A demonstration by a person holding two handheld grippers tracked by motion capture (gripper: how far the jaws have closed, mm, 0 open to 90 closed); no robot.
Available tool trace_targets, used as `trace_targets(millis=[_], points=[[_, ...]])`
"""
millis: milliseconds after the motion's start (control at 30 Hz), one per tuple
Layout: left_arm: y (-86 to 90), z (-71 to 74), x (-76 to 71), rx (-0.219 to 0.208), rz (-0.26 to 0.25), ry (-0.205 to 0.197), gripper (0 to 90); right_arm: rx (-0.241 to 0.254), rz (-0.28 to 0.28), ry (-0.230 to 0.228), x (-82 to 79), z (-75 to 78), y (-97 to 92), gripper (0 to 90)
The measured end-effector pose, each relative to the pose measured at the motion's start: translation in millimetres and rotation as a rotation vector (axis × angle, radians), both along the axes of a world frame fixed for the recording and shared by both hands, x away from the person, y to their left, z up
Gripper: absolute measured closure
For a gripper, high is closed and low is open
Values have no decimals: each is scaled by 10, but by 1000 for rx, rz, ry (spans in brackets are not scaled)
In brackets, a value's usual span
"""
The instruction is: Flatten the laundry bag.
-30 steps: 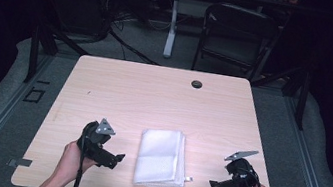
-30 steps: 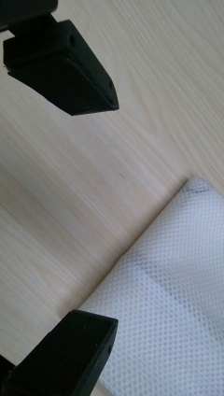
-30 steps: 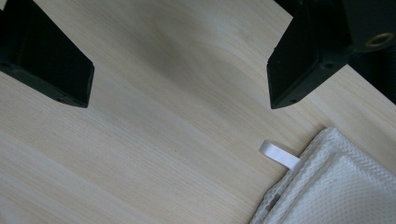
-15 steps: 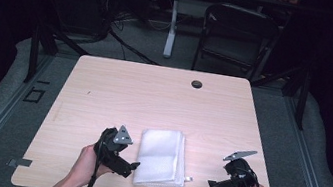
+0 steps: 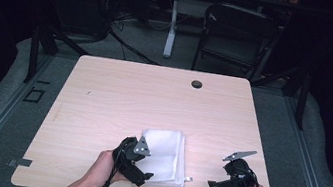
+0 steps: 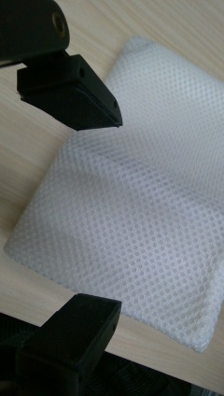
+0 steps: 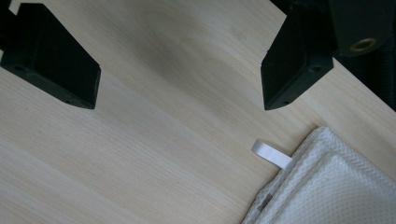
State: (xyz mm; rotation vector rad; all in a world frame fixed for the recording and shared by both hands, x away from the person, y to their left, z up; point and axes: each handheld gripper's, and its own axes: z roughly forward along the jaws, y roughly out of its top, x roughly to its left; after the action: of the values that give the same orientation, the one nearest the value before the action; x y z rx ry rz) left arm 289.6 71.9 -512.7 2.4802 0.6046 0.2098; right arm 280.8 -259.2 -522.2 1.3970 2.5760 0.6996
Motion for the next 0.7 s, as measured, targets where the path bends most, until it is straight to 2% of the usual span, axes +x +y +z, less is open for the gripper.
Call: trace_targets(millis=[100, 333, 367, 433, 700], points=[[-79, -43, 8, 10, -27, 16, 131, 5, 8, 9, 7, -8, -3, 120], [-263, -122, -16, 45, -86, 15, 168, -11, 7, 12, 6, -10, -2, 126], [-284, -130, -17, 49, -92, 19, 209, 0, 5, 15, 5, -18, 5, 127], [-323, -148, -15, 55, -102, 22, 235, 3, 11, 18, 7, -22, 8, 128], [-443, -228, -46, 84, -136, 30, 288, -7, 19, 24, 9, -30, 18, 132]])
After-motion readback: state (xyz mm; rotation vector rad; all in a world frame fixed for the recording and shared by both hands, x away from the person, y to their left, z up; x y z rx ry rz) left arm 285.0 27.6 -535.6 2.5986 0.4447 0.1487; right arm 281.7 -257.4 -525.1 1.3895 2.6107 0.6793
